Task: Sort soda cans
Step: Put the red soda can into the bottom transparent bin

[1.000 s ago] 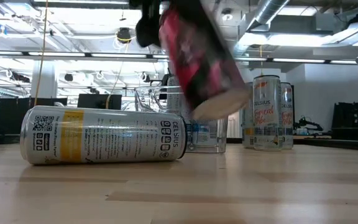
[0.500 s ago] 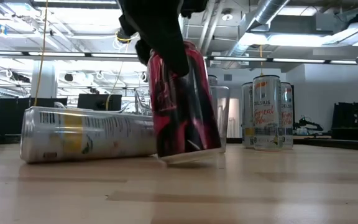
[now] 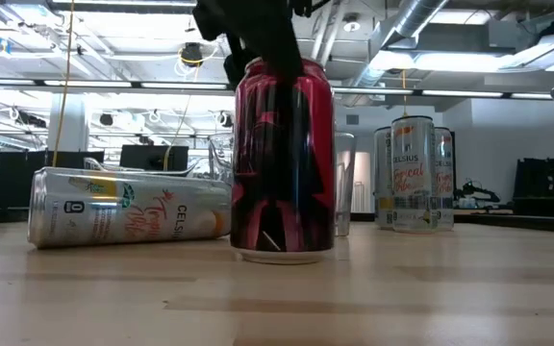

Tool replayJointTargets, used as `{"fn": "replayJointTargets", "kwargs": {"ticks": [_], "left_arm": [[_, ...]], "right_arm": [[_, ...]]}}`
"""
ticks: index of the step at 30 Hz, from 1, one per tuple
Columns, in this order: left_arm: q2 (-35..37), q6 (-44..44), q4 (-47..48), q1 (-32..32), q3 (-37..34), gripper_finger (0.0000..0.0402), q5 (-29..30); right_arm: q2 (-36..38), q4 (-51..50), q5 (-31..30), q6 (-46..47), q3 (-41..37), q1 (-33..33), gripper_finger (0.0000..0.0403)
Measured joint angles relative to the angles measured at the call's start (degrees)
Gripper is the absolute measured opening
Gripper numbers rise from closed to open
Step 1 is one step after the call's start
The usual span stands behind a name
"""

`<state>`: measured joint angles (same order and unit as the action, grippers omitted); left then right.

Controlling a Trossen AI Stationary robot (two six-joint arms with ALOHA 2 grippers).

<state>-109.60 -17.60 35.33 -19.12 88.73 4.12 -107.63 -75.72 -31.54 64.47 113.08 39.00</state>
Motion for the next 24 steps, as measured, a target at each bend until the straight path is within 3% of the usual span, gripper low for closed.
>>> {"fn": "replayJointTargets", "kwargs": {"ticks": [7, 12, 20, 24], "left_arm": [[0.97, -3.6, 1.48, 0.33, -0.07, 0.0351, -3.14], [5.61, -6.81, 5.12, -0.16, -0.07, 0.0353, -3.39], [15.28, -9.43, 17.77, -1.89, -0.04, 0.0354, 9.92], [19.3, -12.07, 23.53, -2.33, -0.07, 0.0354, 15.83]], "right_arm": [[0.0, 3.28, 0.43, -4.5, -0.02, -2.36, 0.0326], [-0.4, 6.63, 4.54, -7.62, -0.53, -4.18, 0.0326], [-0.48, 23.35, 6.68, -14.62, -5.15, -8.61, 0.0326], [-0.48, 26.8, 6.92, -16.86, -8.59, -11.31, 0.0338]]}}
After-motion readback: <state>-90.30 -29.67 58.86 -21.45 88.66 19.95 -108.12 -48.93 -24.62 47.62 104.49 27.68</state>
